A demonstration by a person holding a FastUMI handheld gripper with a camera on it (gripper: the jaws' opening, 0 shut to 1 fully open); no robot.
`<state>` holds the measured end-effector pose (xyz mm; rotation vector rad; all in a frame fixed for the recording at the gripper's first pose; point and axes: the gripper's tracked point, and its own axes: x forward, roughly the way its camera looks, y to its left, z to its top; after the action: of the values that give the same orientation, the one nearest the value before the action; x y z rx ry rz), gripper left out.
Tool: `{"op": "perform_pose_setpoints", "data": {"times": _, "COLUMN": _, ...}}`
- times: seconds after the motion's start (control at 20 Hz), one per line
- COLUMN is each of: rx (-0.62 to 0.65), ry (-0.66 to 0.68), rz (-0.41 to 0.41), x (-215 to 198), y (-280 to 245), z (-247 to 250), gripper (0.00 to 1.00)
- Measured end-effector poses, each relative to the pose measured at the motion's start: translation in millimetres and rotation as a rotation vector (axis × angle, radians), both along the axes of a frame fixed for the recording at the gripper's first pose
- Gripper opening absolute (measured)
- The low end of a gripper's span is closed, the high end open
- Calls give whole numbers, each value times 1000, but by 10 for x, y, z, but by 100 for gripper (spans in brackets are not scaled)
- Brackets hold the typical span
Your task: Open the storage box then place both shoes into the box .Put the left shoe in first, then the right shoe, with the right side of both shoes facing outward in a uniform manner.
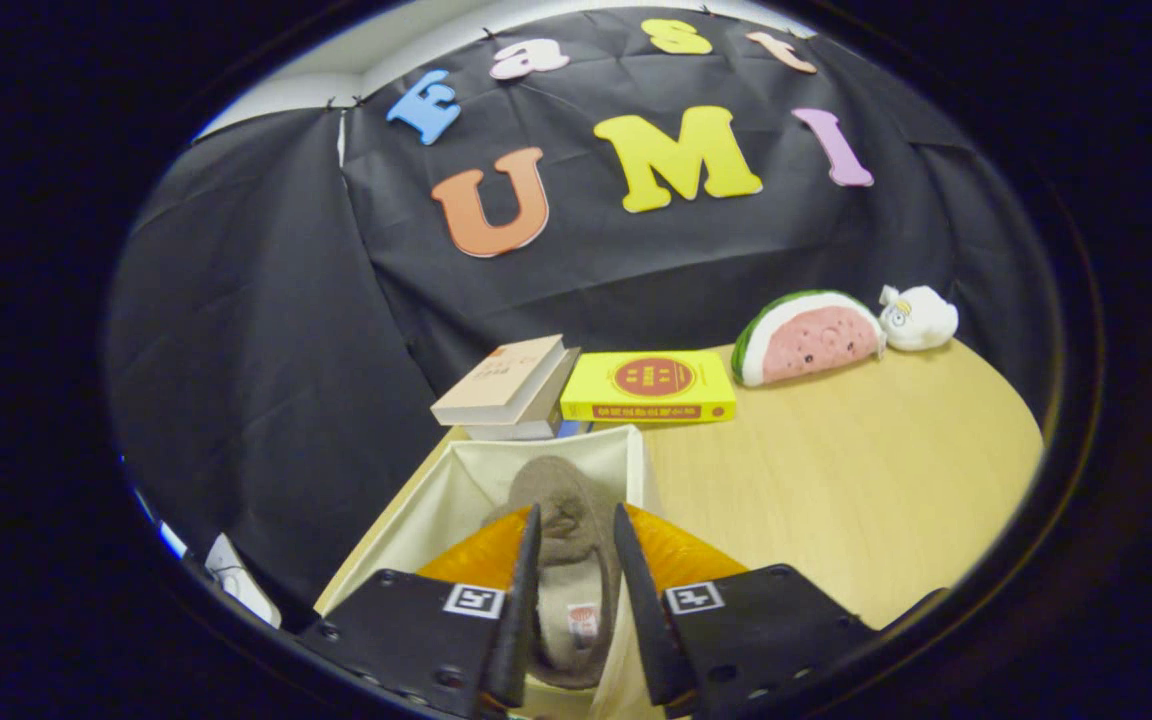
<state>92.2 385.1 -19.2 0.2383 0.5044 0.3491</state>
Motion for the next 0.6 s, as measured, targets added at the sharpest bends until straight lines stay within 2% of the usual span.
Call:
{"op": "perform_pose_setpoints", "data": {"times": 0.15, "rx": -13, "ry": -95, "rz": 2, "x": -100, "y": -177, "z": 229, "gripper": 88}}
{"op": "perform_pose_setpoints", "data": {"times": 0.2, "rx": -29, "ry": -134, "rz": 2, "x": -138, "y": -262, "z": 323, "gripper": 89}}
{"op": "perform_pose_setpoints", "data": {"times": 0.25, "rx": -40, "ry": -173, "rz": -2, "x": -188, "y": -357, "z": 395, "gripper": 95}}
{"op": "perform_pose_setpoints", "data": {"times": 0.45, "rx": -53, "ry": -303, "rz": -31, "x": -400, "y": -862, "z": 717, "gripper": 96}}
{"op": "perform_pose_setpoints", "data": {"times": 0.6, "rx": -47, "ry": -410, "rz": -111, "x": -529, "y": -1452, "z": 1057, "gripper": 96}}
